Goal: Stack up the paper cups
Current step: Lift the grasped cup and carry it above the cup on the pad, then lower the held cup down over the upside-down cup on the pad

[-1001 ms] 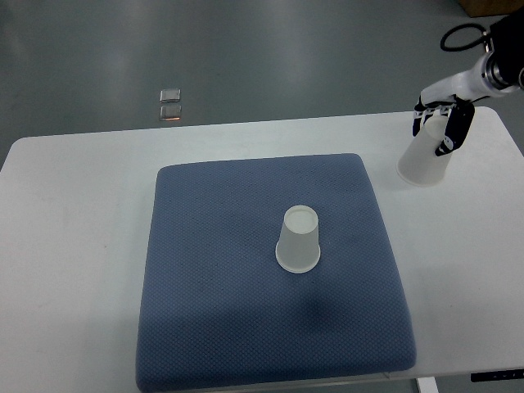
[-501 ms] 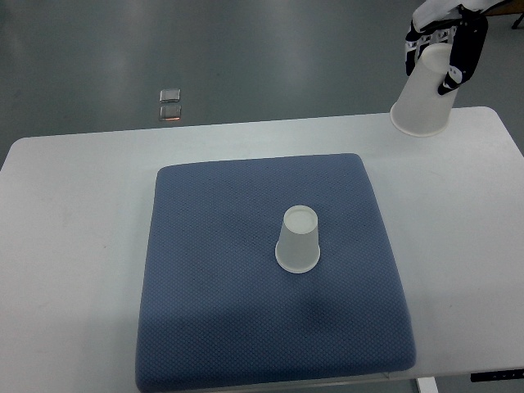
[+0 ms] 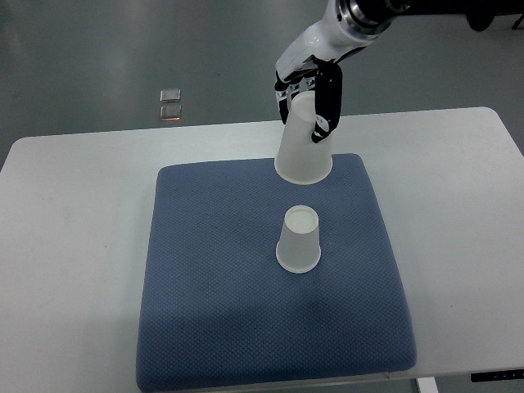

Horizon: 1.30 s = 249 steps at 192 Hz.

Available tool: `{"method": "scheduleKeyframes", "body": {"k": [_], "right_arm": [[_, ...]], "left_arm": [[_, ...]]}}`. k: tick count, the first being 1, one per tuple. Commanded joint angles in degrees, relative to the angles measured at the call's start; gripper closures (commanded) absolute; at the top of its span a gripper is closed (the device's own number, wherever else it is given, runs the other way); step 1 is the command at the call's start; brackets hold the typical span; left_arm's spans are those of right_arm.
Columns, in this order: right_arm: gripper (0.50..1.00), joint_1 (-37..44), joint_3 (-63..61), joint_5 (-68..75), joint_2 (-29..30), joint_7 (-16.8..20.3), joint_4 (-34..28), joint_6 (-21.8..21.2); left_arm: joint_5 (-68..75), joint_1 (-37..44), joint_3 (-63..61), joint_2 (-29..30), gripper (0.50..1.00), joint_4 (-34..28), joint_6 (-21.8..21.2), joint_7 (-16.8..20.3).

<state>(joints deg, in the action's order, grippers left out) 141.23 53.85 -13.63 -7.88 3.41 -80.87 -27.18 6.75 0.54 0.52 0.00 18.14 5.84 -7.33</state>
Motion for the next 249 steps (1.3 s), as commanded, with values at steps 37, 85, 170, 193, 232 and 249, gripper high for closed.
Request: {"method": "scheduleKeyframes", "body": {"k": [37,85,170,193,232,249], "right_arm": [[0.850,-1.22,-1.74,2.65,2.52,-0.16,-0.34,-0.51],[0.844,-2.54,-1.65,2.74,2.43,-0.16,-2.37,0.11],[0.844,-5.35,-1.21,2.74,2.34,-0.25,-2.63,2.57],[0.834,-6.49,-1.12,2.74,2.52,-0.25,-2.63,3.54],[0.822,-7.99,-0.68,2.65,2.60,-0.16,-2.63,5.56],[0.822,-8.25,-0.68,2.65,2.60,-0.16,-2.63,5.65]], "left_arm": [[-0.07,0.43,0.10,0.00,0.500,-0.12,-0.04,0.03],[-0.07,0.60,0.10,0.00,0.500,-0.12,-0.04,0.03],[-0.07,0.60,-0.08,0.00,0.500,-0.92,-0.04,0.03],[-0.07,0.60,-0.08,0.00,0.500,-0.92,-0.04,0.03],[-0.07,0.60,-0.08,0.00,0.500,-0.92,-0.04,0.03],[-0.07,0.60,-0.08,0.00,0.500,-0.92,0.05,0.03]]}}
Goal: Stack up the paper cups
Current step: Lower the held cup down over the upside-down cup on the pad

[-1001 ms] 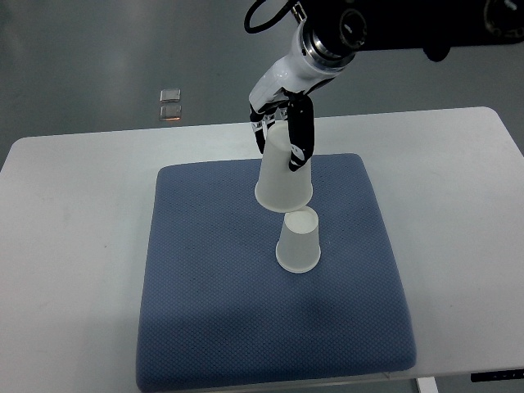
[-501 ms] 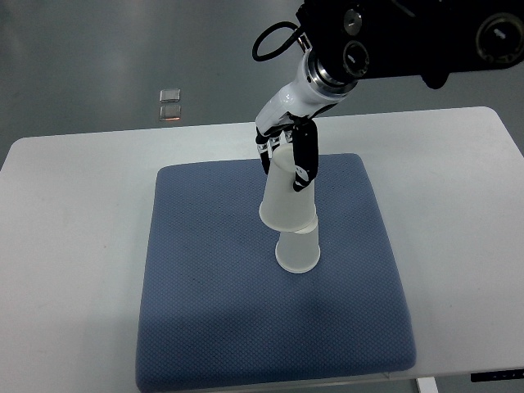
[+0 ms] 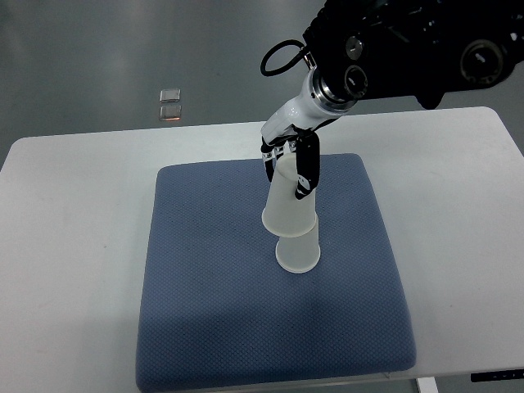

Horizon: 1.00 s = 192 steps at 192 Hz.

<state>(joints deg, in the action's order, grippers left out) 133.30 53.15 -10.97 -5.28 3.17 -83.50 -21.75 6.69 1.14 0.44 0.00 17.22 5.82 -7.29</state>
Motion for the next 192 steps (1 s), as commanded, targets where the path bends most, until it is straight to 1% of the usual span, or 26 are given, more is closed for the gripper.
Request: {"method": "scheduleKeyframes", "body": {"k": [1,132,150,192], "right_arm": [[0.822,-0.33,0.02,-0.02,0.01,0.08,0.00,0.22],[0.818,-4.10,2.22,-0.81,0.62,0.08,0.09,2.33],[0.818,-4.72,2.48,-0.81,1.06,0.08,0.09,3.74],[0.816,-6.13,2.48,-0.81,2.03,0.08,0.18,5.14]], "left_arm": [[-0.01,0.00,0.00,0.00,0.500,0.00,0.07,0.00],[-0.01,0.00,0.00,0.00,0.500,0.00,-0.02,0.00],[-0.01,0.00,0.00,0.00,0.500,0.00,-0.02,0.00],[-0.01,0.26,0.09,0.00,0.500,0.00,0.07,0.00]]}}
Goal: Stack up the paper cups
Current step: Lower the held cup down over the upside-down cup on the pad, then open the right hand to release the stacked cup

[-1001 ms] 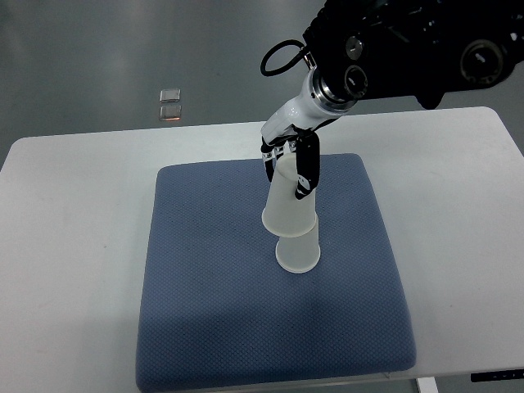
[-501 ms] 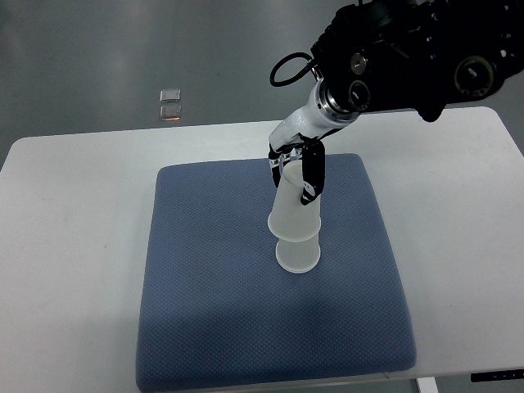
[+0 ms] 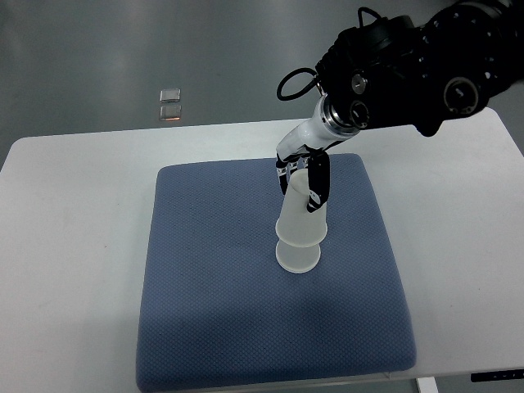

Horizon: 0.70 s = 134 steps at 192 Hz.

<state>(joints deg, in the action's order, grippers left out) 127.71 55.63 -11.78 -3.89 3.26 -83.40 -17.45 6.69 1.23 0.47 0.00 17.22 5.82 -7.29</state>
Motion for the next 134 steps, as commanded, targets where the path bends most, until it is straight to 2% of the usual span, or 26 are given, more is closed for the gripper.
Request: {"method": "scheduleKeyframes", "body": {"k": [1,134], "right_arm": [[0.816,-0.53,0.01,0.01,0.64,0.00,0.08,0.84],[0.810,-6.24,0.01,0.09,2.75,0.00,0.34,6.64]], "left_arm": [[-0.01,0.18,0.06,0.00,0.500,0.00,0.07,0.00],[-0.01,0.35,0.15,0.00,0.500,0.00,0.07,0.09]]}}
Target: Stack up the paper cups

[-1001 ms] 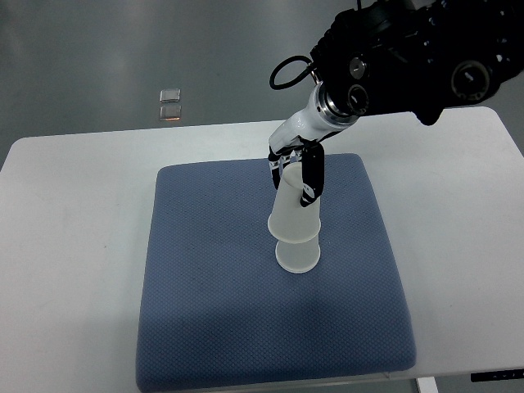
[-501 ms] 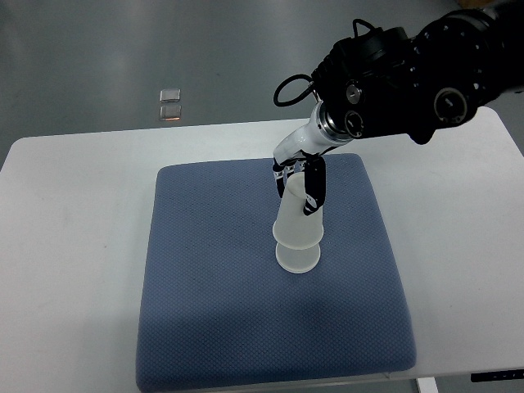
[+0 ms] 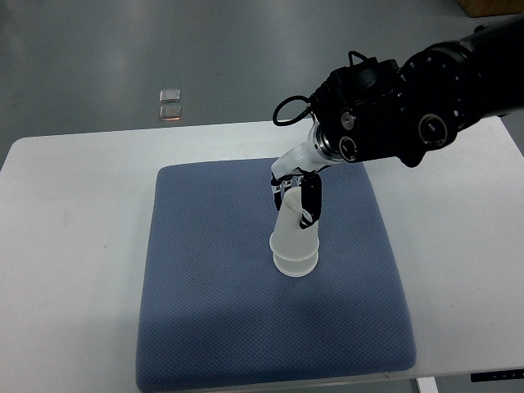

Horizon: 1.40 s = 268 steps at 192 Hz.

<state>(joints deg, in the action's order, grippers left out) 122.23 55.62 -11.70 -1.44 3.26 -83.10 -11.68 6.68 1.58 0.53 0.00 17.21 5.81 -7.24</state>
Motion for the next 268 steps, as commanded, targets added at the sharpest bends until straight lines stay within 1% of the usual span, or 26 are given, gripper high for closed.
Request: {"method": "scheduleKeyframes", "body": {"k": [1,34,47,56,66,73,83,94,107,114,140,160,178,196,208,223,227,238,242,253,268], "right_arm": [[0.810,-0.94,0.01,0.01,0.47,0.00,0.04,0.96],[0.799,-1.91,0.01,0.01,1.35,0.00,0.22,2.10],[0.775,-2.26,0.01,0.09,1.35,0.00,0.31,2.37],[0.748,-2.35,0.01,0.09,1.35,0.00,0.31,2.37],[0.742,-2.35,-0.07,0.18,1.35,0.08,0.31,2.37],[0.709,-2.35,-0.07,0.27,1.35,0.08,0.31,2.37],[0.689,-2.35,-0.07,0.27,1.35,0.08,0.31,2.37],[0.644,-2.17,-0.07,0.27,1.26,0.17,0.31,2.28],[0.628,-1.82,-0.07,0.27,0.91,0.17,0.31,2.10],[0.599,-1.65,-0.07,0.36,0.73,0.17,0.31,2.10],[0.587,-1.12,-0.25,0.45,-0.32,0.17,0.31,1.49],[0.587,-0.15,-0.95,0.53,-3.31,0.08,0.92,1.40],[0.587,0.02,-1.74,1.15,-7.18,0.00,3.74,1.05],[0.587,-1.47,-4.12,3.87,-11.13,0.00,8.31,2.19],[0.587,-4.55,-6.05,8.00,-13.77,-0.18,10.68,4.30],[0.587,-9.81,-11.05,13.27,-18.16,-0.44,11.91,10.09],[0.587,-10.61,-12.03,13.54,-18.69,-0.44,11.91,10.80],[0.587,-15.96,-18.96,14.60,-21.15,-1.93,12.44,14.58],[0.587,-17.03,-20.29,14.60,-21.50,-2.20,12.53,15.20],[0.587,-23.08,-27.66,14.95,-23.61,-3.87,14.19,18.71],[0.587,-30.03,-36.37,16.27,-24.40,-5.28,16.83,21.79]], "left_arm": [[0.00,0.00,0.08,0.00,0.500,0.01,-0.01,0.03],[0.00,0.00,0.08,0.00,0.500,0.01,0.08,0.03],[0.00,0.00,0.08,0.00,0.500,0.01,0.08,0.03],[0.00,0.00,0.08,0.00,0.500,0.01,0.08,0.03],[0.00,0.00,0.08,0.00,0.500,0.01,0.08,0.03],[0.00,0.00,0.08,0.00,0.500,0.01,0.08,0.03],[0.00,0.00,0.08,0.00,0.500,0.01,0.08,0.03],[0.00,0.00,0.08,0.00,0.500,0.01,-0.01,0.03],[-0.09,0.00,0.08,0.00,0.500,0.01,-0.01,0.03],[0.00,0.00,0.00,0.00,0.500,0.01,-0.01,0.03],[0.00,0.00,0.00,0.00,0.500,0.01,0.08,0.03],[0.00,0.00,-0.09,0.00,0.500,-0.08,-0.01,-0.06],[0.00,0.00,-0.18,0.00,0.500,-0.08,-0.01,-0.06],[0.00,0.00,-0.27,0.00,0.500,-0.08,-0.01,-0.14],[0.00,0.00,-0.35,0.00,0.500,0.01,-0.01,-0.14],[0.00,0.00,-0.44,0.00,0.500,0.01,-0.01,-0.23],[0.00,0.00,-0.44,0.00,0.500,0.10,-0.01,-0.23],[0.00,0.00,-0.44,0.00,0.500,0.19,-0.01,-0.23],[0.00,0.00,-0.44,0.00,0.500,0.19,-0.01,-0.23],[0.00,0.00,-0.44,0.00,0.500,0.19,0.08,-0.23],[0.00,0.00,-0.35,0.00,0.500,0.19,0.08,-0.23]]}}
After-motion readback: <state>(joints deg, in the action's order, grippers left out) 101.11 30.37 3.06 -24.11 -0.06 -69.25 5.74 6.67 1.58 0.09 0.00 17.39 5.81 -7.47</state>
